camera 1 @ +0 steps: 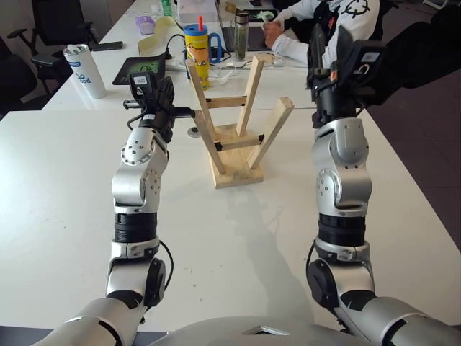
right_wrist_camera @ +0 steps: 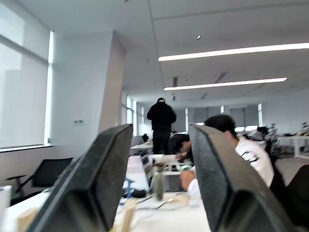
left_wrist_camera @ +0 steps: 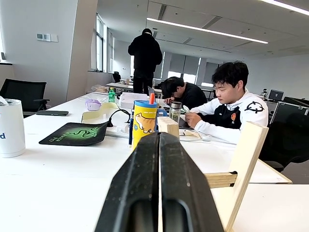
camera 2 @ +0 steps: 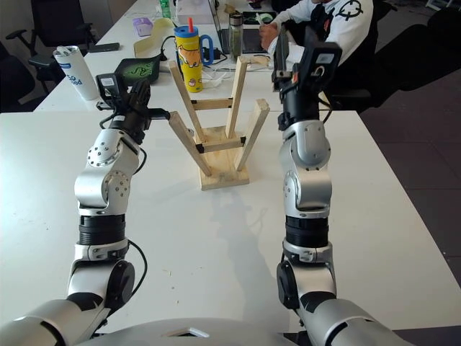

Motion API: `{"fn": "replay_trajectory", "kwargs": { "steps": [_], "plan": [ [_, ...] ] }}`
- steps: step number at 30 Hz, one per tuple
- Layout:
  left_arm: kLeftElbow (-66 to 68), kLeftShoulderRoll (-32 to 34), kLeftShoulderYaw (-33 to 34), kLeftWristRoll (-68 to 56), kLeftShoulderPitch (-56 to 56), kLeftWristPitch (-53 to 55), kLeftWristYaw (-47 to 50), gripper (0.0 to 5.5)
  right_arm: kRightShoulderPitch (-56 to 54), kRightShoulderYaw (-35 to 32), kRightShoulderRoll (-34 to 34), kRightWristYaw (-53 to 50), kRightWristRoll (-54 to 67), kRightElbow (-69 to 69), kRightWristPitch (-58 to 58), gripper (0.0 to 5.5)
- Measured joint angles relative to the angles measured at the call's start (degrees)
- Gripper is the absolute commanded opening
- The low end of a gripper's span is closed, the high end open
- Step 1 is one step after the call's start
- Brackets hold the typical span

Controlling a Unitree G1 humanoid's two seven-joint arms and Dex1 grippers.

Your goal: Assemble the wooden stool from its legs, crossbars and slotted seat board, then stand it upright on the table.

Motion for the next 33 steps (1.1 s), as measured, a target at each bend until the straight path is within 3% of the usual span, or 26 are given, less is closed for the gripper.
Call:
{"fn": "replay_trajectory", "kwargs": {
  "steps": [4,7,10,14,20,23,29,33],
  "plan": [
    [-0.02,0.01,0.59,-0.01,0.46,-0.95,0.14,0.00,0.19,-2.05,-5.46,-0.78,-2.79,16.91,1.23,2.15],
    [0.10,-0.01,1.55,0.18,1.00,-1.62,1.48,0.00,1.09,-0.71,-7.64,6.00,-2.54,29.46,3.15,2.15],
    [0.23,-0.51,3.53,-0.80,3.17,-1.60,2.25,0.00,2.04,3.01,-7.78,14.31,-1.97,32.16,3.27,2.15],
    [-2.27,-4.01,11.69,-13.80,1.57,0.02,2.69,0.00,5.08,8.61,-6.12,25.01,0.19,29.09,2.88,2.15],
    [-0.08,-0.55,15.81,-14.02,2.46,0.75,4.69,0.00,12.84,19.83,-8.01,44.30,4.94,11.64,2.35,2.15],
    [0.45,2.90,18.96,-13.55,4.01,0.28,5.46,0.00,16.95,25.31,-7.56,48.77,6.28,7.21,4.56,2.15],
    [3.43,10.06,19.69,-10.39,5.61,-0.49,3.53,0.00,17.20,23.35,-4.07,41.27,5.21,5.91,5.65,2.15],
    [7.02,12.61,14.34,-5.54,11.85,1.88,0.08,0.00,17.22,23.56,-13.36,50.61,6.37,4.25,10.35,2.15]
  ]
}}
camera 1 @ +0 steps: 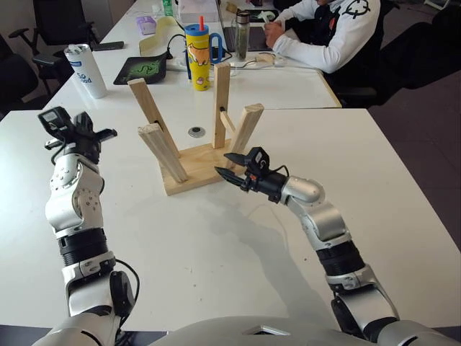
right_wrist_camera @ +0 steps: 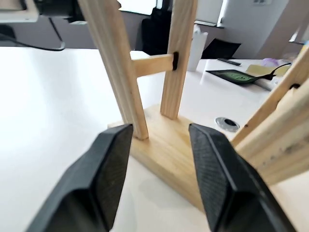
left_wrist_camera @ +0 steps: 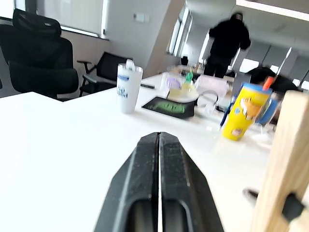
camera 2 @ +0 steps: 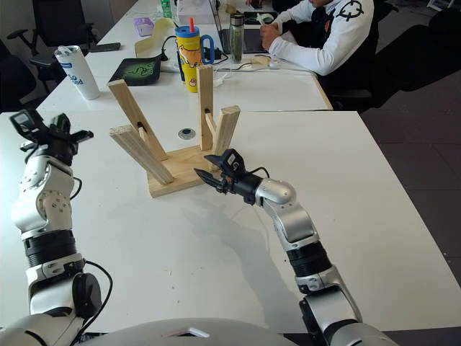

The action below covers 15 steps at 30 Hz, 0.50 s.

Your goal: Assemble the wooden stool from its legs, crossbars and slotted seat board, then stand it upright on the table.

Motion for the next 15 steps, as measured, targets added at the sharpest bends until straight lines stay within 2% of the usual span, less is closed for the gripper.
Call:
{"fn": "replay_trajectory", "kwargs": {
  "steps": [3,5,9,15],
  "plan": [
    [1.41,1.14,-4.06,3.39,2.75,3.02,-1.43,0.00,0.49,0.19,-5.42,1.15,-3.21,2.96,-1.63,2.15],
    [1.55,2.29,-7.22,5.73,4.34,5.20,-2.63,0.00,-0.94,-0.89,-5.96,-6.81,-8.96,11.03,-4.35,1.85],
    [1.48,2.95,-11.78,9.34,6.74,7.92,-4.02,0.00,-5.68,-5.50,-2.11,-21.62,-12.64,21.97,-6.15,1.17],
    [1.78,2.73,-17.56,13.09,8.50,10.76,-5.37,0.00,-8.15,-5.47,4.41,-28.79,-13.79,31.38,-9.02,0.25]
  ]
}}
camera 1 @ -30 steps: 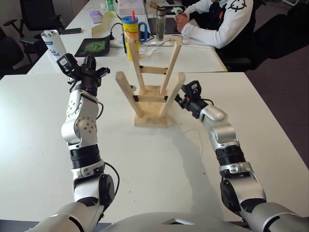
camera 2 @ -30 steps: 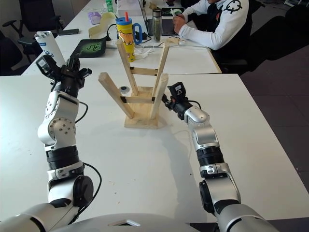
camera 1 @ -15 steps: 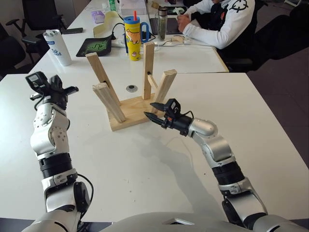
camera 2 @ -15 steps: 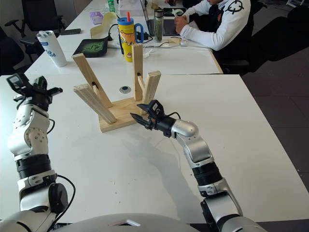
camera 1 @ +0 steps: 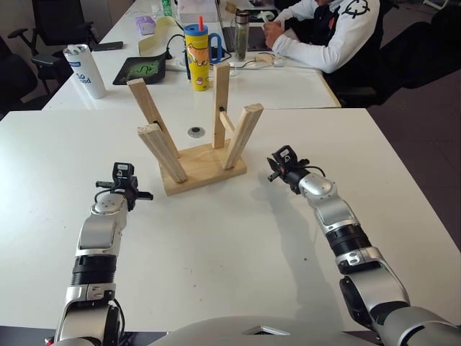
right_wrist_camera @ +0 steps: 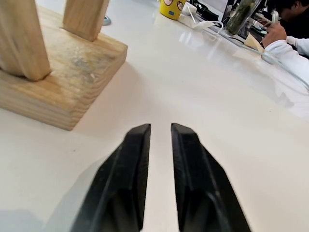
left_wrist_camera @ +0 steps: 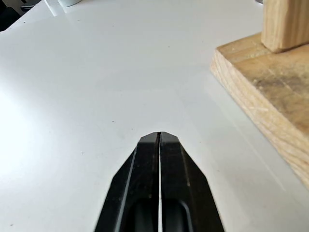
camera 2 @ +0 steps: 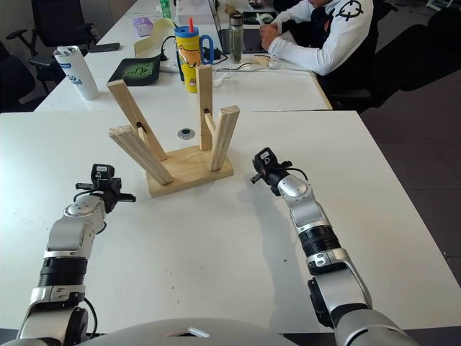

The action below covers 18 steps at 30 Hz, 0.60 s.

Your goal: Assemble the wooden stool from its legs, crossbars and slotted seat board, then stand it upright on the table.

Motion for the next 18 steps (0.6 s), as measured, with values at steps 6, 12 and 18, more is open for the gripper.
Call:
{"fn": "replay_trajectory", "kwargs": {
  "steps": [6,12,18],
  "plan": [
    [3.09,-0.86,-2.63,1.67,-1.09,-1.43,-1.49,0.00,-7.39,-0.72,5.04,-4.62,0.00,10.89,-4.91,0.03],
    [4.58,-0.85,-3.32,3.16,-2.02,-2.64,-2.36,0.00,-13.43,-3.59,8.80,-1.19,3.36,13.75,-13.18,0.03],
    [4.69,-1.03,-4.61,3.64,-2.97,-3.27,-4.81,0.00,-6.55,-2.27,5.00,17.88,9.92,0.00,-14.26,0.03]
  ]
}}
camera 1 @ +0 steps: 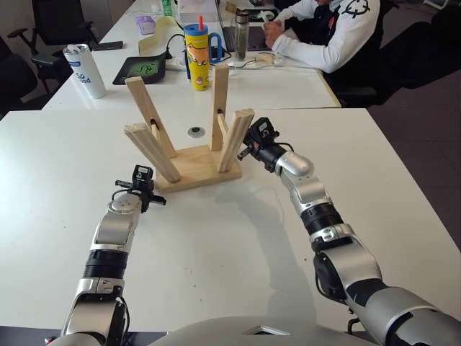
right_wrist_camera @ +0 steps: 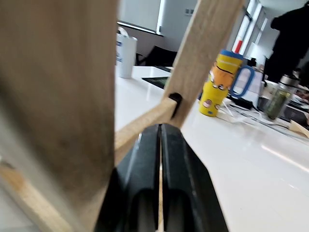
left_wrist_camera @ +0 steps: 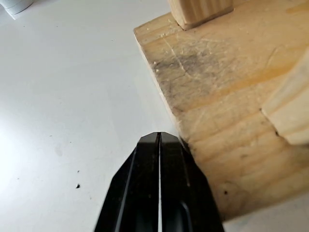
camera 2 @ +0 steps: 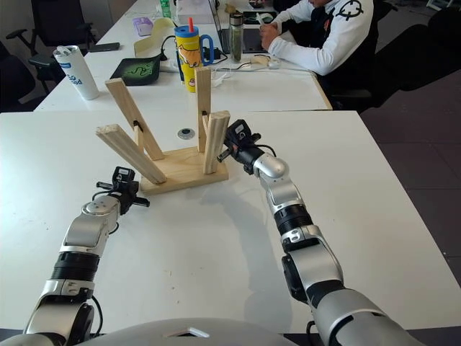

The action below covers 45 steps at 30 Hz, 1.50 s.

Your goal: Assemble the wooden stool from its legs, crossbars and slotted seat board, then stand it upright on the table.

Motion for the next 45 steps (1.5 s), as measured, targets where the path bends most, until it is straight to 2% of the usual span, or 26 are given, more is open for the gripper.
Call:
{"fn": "replay_trajectory", "kwargs": {
  "steps": [5,11,17,22,28,34,45],
  "plan": [
    [-3.74,0.32,-2.69,-0.07,0.58,0.45,-5.13,0.00,9.88,1.25,-8.09,9.76,2.77,-15.18,8.06,0.03],
    [-6.98,1.87,-4.45,0.13,2.24,1.23,-8.50,0.00,15.38,1.13,-11.68,9.40,3.50,-26.17,15.54,0.03],
    [-7.41,2.05,-5.91,0.74,3.93,0.25,-9.80,0.00,14.73,-2.64,-11.40,-3.15,-1.57,-22.49,14.65,0.03],
    [-6.51,2.00,-4.30,0.78,4.25,-0.39,-8.17,0.00,14.57,-3.33,-11.49,-7.96,-5.35,-16.05,14.66,0.03],
    [-7.96,2.46,-5.02,1.98,6.34,-1.54,-8.20,0.00,19.59,1.16,-8.83,-9.08,-7.63,-13.67,20.42,0.03],
    [-8.55,1.28,-4.89,1.54,7.38,-2.27,-8.59,0.00,20.26,2.75,-7.20,-11.61,-9.04,-15.07,21.75,0.03],
    [-14.19,0.76,-5.97,-0.44,10.13,1.67,-11.08,0.00,24.75,4.62,-9.82,-5.67,-7.01,-23.50,25.85,0.03]
  ]
}}
